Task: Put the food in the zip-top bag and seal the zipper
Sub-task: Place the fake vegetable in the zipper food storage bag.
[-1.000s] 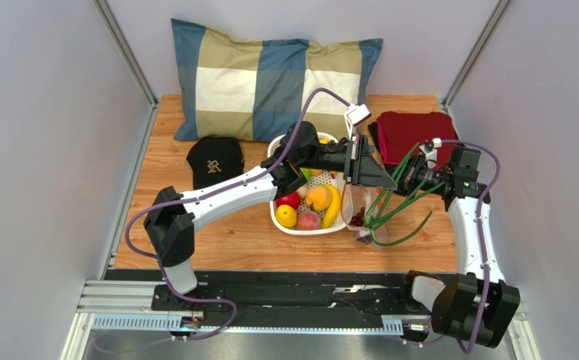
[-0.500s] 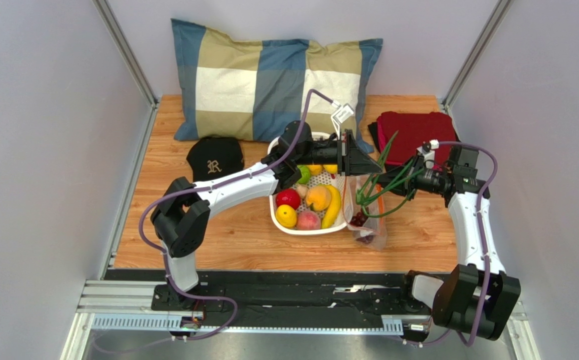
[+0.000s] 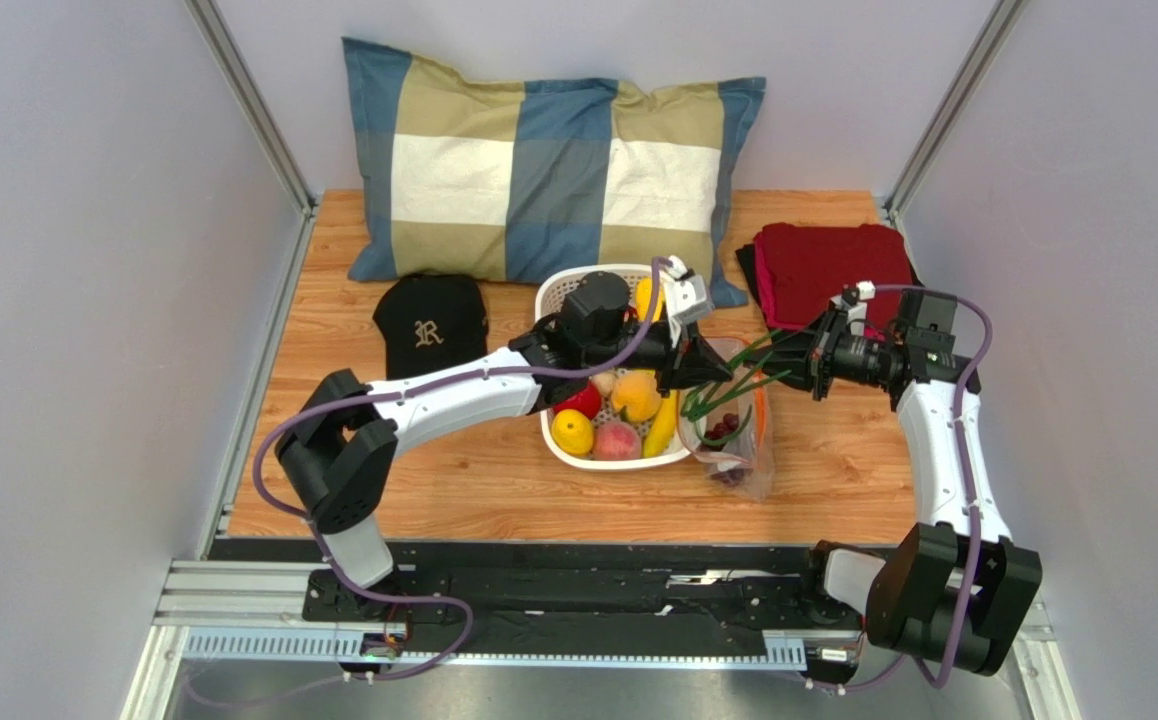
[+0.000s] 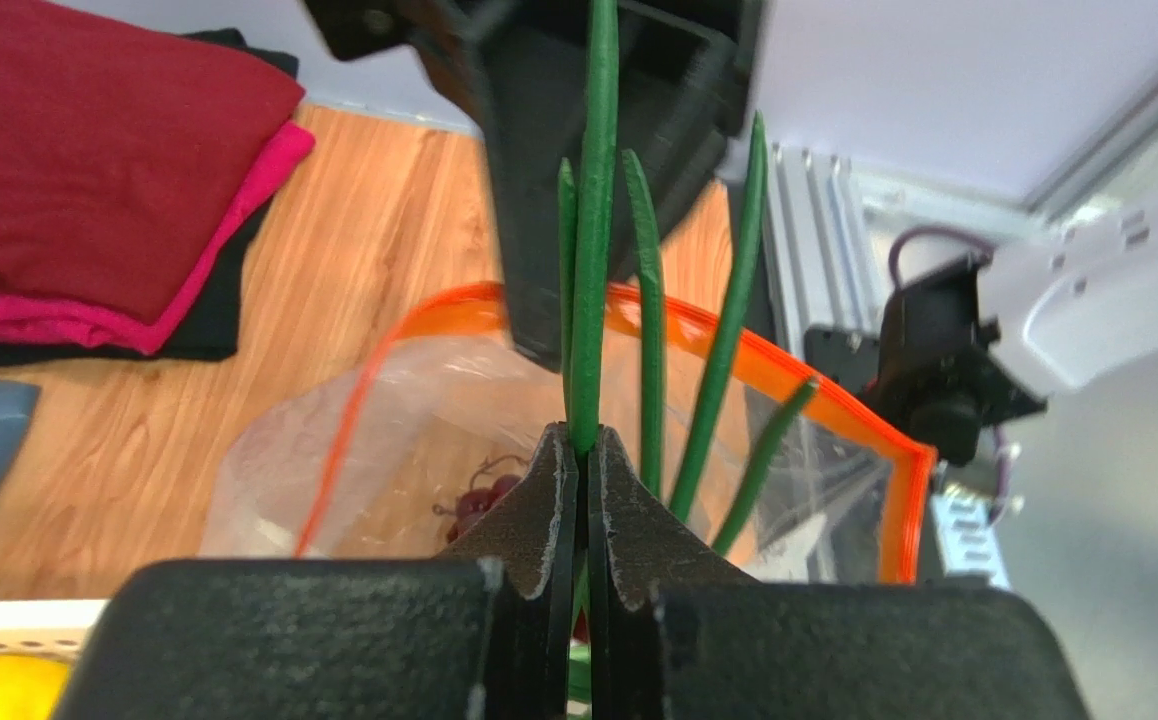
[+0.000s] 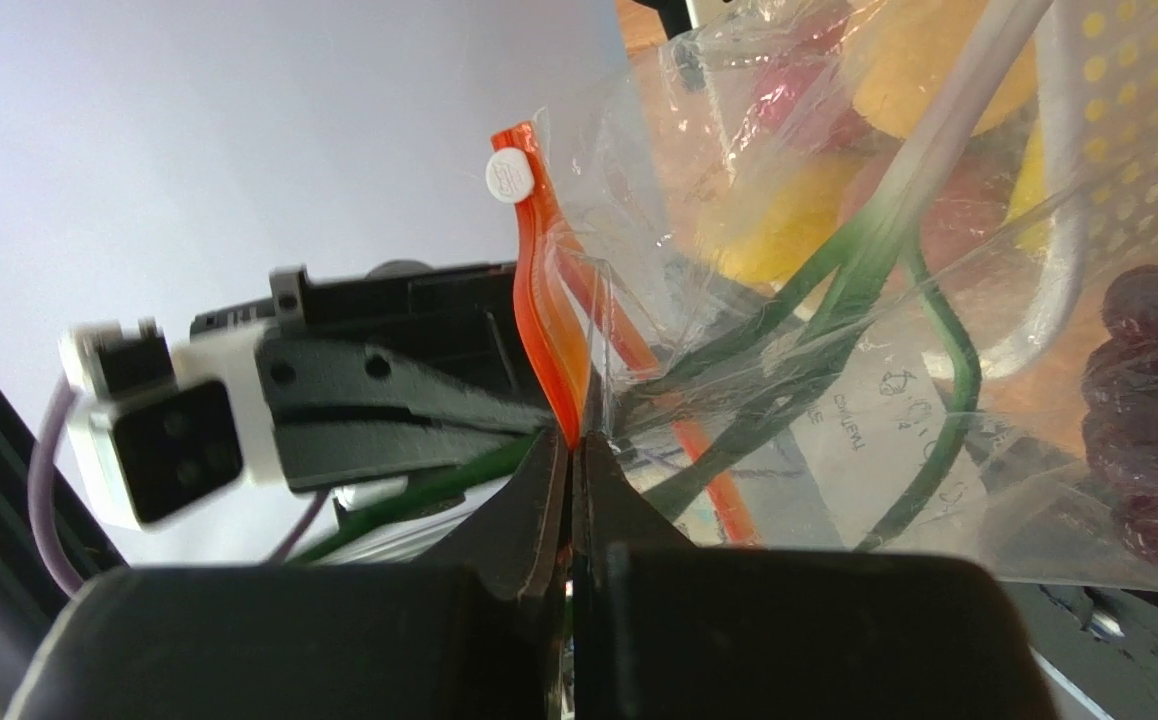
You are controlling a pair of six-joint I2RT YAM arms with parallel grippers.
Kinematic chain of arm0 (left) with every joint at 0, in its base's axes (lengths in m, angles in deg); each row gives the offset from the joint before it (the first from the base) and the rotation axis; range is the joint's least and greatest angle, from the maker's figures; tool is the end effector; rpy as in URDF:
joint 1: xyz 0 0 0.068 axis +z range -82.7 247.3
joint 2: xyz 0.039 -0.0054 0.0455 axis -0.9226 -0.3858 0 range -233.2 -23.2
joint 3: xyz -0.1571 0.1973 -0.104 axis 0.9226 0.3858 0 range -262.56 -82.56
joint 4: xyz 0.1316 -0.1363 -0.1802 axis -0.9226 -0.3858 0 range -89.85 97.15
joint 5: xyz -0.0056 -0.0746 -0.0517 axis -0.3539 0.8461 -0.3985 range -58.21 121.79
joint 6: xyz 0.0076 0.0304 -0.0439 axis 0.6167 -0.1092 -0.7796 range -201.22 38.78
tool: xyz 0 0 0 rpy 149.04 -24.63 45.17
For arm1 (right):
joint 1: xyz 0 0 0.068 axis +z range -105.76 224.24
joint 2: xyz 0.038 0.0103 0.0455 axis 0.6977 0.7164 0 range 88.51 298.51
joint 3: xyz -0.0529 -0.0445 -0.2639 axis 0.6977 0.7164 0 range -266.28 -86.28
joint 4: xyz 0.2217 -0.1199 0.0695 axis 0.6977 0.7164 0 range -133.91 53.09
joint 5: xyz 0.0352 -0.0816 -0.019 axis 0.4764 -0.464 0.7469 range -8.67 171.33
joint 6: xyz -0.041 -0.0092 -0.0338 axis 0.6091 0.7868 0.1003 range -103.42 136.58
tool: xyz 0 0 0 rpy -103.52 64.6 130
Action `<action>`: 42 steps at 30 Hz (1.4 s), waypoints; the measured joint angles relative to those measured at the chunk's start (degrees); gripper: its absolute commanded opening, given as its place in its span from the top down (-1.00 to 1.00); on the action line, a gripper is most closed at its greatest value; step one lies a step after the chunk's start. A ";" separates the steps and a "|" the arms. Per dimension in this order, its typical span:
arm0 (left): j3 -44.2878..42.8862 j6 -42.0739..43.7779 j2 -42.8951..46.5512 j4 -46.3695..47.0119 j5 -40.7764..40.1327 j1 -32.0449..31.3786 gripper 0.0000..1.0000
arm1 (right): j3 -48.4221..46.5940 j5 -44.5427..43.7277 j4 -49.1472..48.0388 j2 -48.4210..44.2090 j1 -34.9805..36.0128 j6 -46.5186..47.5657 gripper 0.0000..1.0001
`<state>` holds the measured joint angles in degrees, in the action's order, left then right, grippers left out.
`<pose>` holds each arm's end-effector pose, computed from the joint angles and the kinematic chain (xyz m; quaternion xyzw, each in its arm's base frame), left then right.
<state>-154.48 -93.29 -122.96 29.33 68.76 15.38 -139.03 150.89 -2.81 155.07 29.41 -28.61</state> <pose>0.2368 -0.3371 0.3022 0.4397 0.5884 -0.5366 0.4154 0.2182 -0.0233 0.2847 0.2428 0.7642 0.5897 0.0966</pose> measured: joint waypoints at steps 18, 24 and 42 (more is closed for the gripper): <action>-31.34 9.70 -13.53 -52.39 -10.64 -3.39 1.00 | -0.35 -0.17 -3.76 -6.29 0.24 -6.34 1.00; -31.98 -5.86 -16.74 -57.64 -14.56 -1.60 0.75 | -0.35 -0.79 -3.93 -8.04 0.70 -8.17 1.00; -24.63 -13.00 5.90 -53.20 -11.85 2.71 -0.51 | -0.35 -2.25 -4.00 -8.28 0.79 -8.76 1.00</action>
<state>-179.11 -106.30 -117.06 -23.87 56.92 18.09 -139.38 148.64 -6.81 146.79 30.20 -37.38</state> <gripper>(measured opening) 0.777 0.010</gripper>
